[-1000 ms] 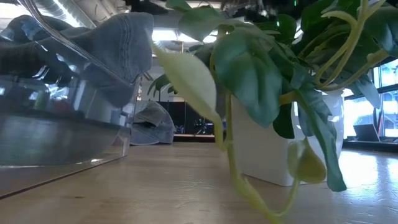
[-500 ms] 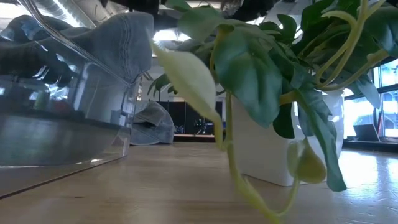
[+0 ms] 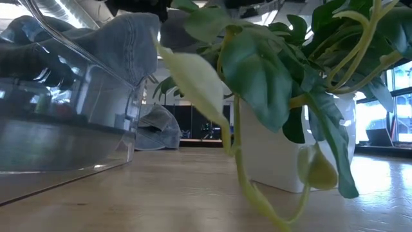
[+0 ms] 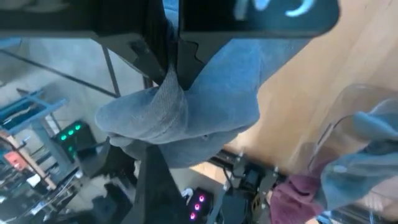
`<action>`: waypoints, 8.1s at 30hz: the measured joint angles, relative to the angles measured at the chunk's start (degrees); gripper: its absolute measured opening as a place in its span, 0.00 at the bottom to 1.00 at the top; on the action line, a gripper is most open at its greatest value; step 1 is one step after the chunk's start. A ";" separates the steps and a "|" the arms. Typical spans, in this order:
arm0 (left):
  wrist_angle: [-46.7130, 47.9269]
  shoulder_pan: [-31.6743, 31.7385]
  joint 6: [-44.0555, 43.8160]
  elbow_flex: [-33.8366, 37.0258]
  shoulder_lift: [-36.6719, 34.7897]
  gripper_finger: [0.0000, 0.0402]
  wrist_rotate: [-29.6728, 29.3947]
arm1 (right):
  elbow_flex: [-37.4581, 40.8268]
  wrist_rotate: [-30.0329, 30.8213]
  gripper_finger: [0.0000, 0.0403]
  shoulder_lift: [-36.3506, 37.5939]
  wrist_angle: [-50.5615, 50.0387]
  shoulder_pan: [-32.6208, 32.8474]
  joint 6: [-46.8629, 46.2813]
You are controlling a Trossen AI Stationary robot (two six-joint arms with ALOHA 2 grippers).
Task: Pick & Place hat
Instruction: Put the gray cap into the right transparent bin
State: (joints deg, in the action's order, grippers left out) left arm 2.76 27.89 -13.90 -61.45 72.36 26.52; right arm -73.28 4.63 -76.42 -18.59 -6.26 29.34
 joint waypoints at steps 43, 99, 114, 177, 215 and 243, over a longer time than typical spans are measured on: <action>-10.08 -1.32 -7.80 -0.02 -0.54 0.02 9.15 | -0.04 -1.67 0.18 0.02 5.40 -0.04 1.61; 26.84 -76.49 -36.58 -10.80 -3.59 0.02 -65.28 | 0.02 -4.31 0.40 1.39 -2.70 -16.00 -19.29; 29.80 -80.01 -39.17 -10.80 7.02 0.02 -69.96 | 0.02 -4.27 0.40 1.53 -10.59 -10.63 -25.98; 57.85 -80.24 -48.57 -10.80 12.16 0.42 -68.03 | 0.02 -4.25 0.40 1.53 -10.44 -5.75 -32.28; 54.28 -17.10 -2.51 -10.80 -9.42 0.42 -24.71 | 0.00 -4.20 0.40 1.53 -8.03 -8.46 -36.45; 40.44 9.74 2.21 -10.82 20.52 0.41 -32.52 | 0.00 -4.20 0.40 1.51 -8.11 -18.55 -21.35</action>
State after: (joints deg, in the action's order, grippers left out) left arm 43.21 37.63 -11.68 -72.27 92.88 -5.99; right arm -73.28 0.43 -74.91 -26.70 -24.82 7.99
